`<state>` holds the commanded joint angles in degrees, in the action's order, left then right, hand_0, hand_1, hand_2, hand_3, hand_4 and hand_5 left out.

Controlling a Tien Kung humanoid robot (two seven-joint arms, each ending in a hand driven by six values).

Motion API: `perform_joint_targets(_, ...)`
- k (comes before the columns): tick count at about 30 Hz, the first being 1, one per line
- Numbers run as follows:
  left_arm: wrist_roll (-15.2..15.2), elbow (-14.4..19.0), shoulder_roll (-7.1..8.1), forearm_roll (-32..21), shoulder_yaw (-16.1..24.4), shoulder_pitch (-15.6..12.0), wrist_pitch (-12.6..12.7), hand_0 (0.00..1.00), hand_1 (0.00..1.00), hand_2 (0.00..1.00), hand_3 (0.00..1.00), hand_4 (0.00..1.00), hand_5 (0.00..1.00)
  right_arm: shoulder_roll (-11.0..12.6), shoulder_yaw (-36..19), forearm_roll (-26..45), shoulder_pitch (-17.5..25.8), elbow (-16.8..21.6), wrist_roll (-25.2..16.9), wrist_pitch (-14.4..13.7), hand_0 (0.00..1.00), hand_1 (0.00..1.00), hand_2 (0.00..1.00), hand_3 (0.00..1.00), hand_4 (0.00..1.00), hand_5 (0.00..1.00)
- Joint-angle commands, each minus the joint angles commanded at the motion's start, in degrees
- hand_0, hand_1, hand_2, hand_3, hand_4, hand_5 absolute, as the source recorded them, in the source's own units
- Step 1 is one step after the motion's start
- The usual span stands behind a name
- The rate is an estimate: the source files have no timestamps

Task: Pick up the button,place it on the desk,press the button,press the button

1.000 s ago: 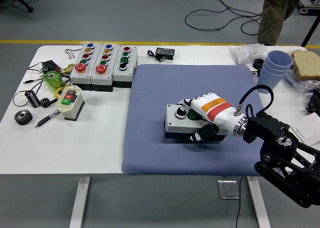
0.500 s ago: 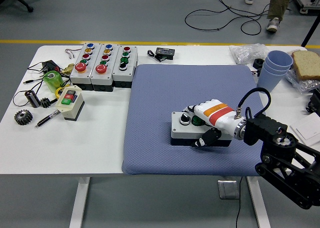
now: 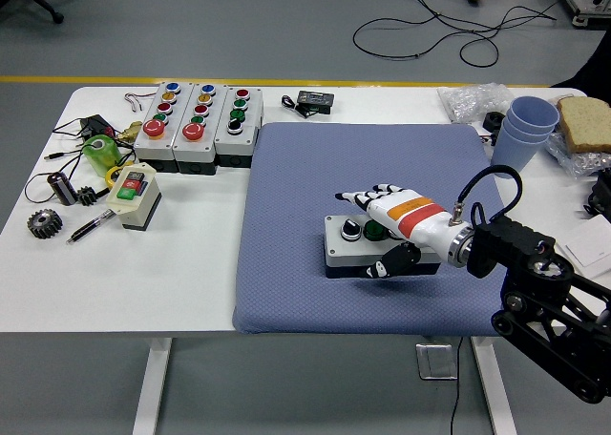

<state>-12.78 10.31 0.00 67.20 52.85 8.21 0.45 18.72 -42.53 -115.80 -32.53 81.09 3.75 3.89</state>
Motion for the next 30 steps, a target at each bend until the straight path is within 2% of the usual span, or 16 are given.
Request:
perform_joint_targets(4,0.12,0.0,0.0,-0.17,-0.21,0.03,0.02,0.74,0.862,0.889,0.804,0.583,0.851,1.37,-2.86,-0.11,1.67,4.05,0.97,-3.51,0.998,0.896,0.978,0.998,0.984,0.305)
perform_joint_targets(5,0.13,0.0,0.0,-0.18,-0.23,0.03,0.02,0.74,0.862,0.889,0.804,0.583,0.852,1.5,-3.12,-0.17,1.82,4.43,1.08,-3.9,0.939,0.78,0.892,0.964,0.975,0.29)
perform_joint_targets(10,0.17,0.0,0.0,-0.04,-0.17,-0.11,0.03,0.74,0.862,0.889,0.804,0.583,0.852,4.58,-6.74,-3.77,4.69,8.41,2.96,-9.55,0.939,0.78,0.892,0.964,0.975,0.29)
perform_joint_targets(11,0.15,0.0,0.0,0.04,-0.13,-0.16,0.01,0.74,0.861,0.889,0.804,0.583,0.853,5.25,-7.38,-4.07,5.32,9.03,2.97,-10.25,0.273,0.235,0.49,0.794,0.957,0.282)
perform_joint_targets(16,-0.07,0.0,0.0,0.92,0.62,-0.41,-0.15,0.74,0.861,0.889,0.804,0.583,0.853,7.67,-9.07,-2.29,8.25,10.99,2.94,-11.0,0.273,0.235,0.49,0.794,0.957,0.282)
perform_joint_targets(17,-0.08,0.0,0.0,0.97,0.67,-0.42,-0.16,0.74,0.861,0.889,0.804,0.583,0.854,7.74,-9.1,-2.23,8.35,11.04,2.96,-10.97,0.002,0.002,0.269,0.626,0.92,0.295)
perform_joint_targets(19,-0.16,0.0,0.0,1.31,0.92,-0.48,-0.24,0.74,0.861,0.889,0.804,0.583,0.854,8.09,-9.23,-2.43,9.1,11.24,3.13,-10.37,0.002,0.002,0.269,0.626,0.92,0.295)
perform_joint_targets(22,-0.23,0.0,0.0,1.76,1.31,-0.56,-0.25,0.74,0.861,0.889,0.804,0.583,0.854,8.48,-9.46,-2.09,10.47,11.67,3.84,-7.04,0.002,0.002,0.269,0.626,0.92,0.295)
perform_joint_targets(26,-0.26,0.0,0.0,1.89,1.41,-0.54,-0.23,0.74,0.861,0.888,0.804,0.581,0.854,8.46,-9.86,-2.06,11.1,11.71,4.3,-5.62,0.002,0.002,0.251,0.614,0.914,0.313)
perform_joint_targets(30,-0.27,0.0,0.0,2.13,1.62,-0.52,-0.2,0.74,0.859,0.888,0.804,0.582,0.854,8.61,-10.52,-2.09,11.67,11.94,4.38,-5.34,0.002,0.002,0.242,0.61,0.901,0.329)
